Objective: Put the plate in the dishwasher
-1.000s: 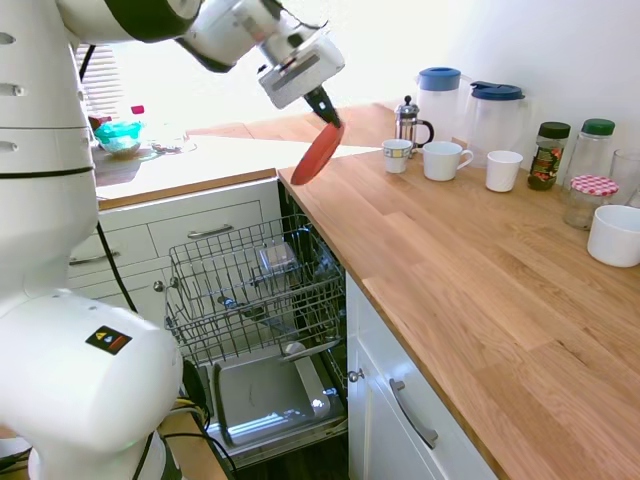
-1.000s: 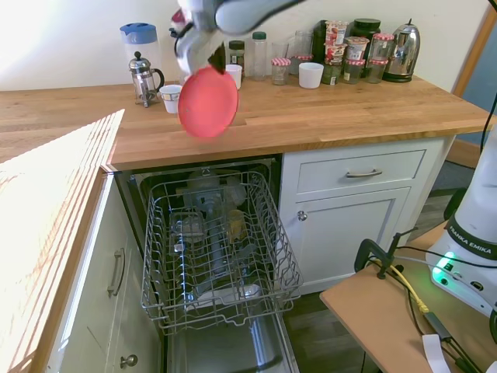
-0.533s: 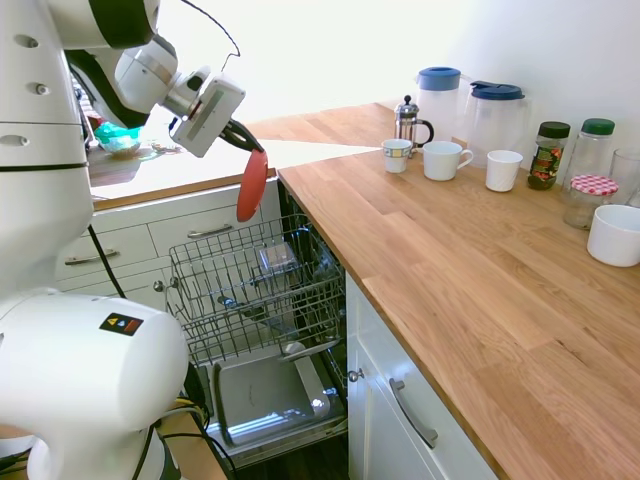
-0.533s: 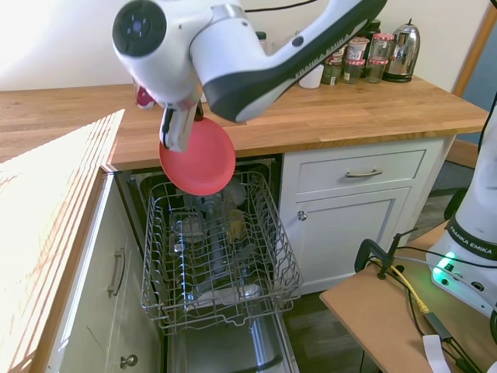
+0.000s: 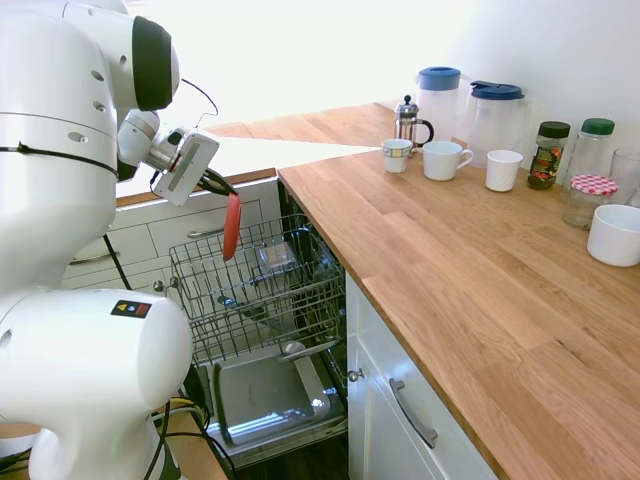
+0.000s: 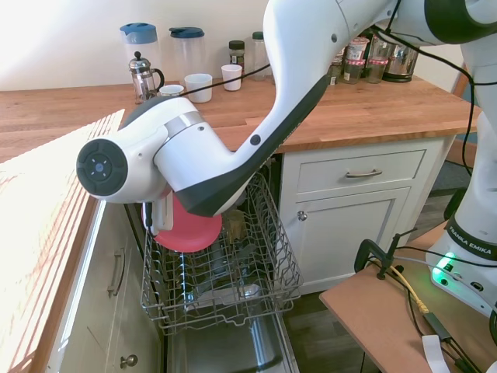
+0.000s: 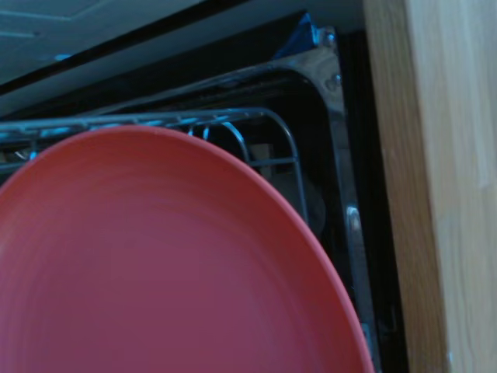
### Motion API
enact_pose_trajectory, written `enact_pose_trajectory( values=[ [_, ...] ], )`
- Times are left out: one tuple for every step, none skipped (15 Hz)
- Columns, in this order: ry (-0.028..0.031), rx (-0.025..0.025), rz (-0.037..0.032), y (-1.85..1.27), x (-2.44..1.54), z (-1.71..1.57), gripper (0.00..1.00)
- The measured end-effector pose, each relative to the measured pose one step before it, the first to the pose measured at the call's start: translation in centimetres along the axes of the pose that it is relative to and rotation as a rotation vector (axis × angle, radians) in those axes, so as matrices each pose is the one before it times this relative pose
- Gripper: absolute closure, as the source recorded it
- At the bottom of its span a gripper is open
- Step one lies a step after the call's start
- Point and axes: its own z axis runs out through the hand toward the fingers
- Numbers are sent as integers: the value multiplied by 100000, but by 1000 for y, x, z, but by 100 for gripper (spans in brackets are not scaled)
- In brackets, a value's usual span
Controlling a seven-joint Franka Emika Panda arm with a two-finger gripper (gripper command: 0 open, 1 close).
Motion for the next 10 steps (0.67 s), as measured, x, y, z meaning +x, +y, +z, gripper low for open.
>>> enact_pose_trajectory(
  values=[
    [-1014,-535,-1575,-676,-581,412,100],
    [-856,-537,-1427,-651,-547,554,100],
    [-585,-519,-1209,-582,-538,544,100],
    [-487,-375,-1128,-554,-570,408,100],
    [-447,-228,-1014,-480,-562,273,100],
    [-424,-256,-1032,-469,-565,239,100],
    [-613,-263,-994,-467,-573,238,100],
    [-442,-486,-1291,-554,-679,190,100],
    [-227,-909,-1426,-527,-694,102,100],
    [-230,-1264,-1290,-492,-603,115,100]
  ],
)
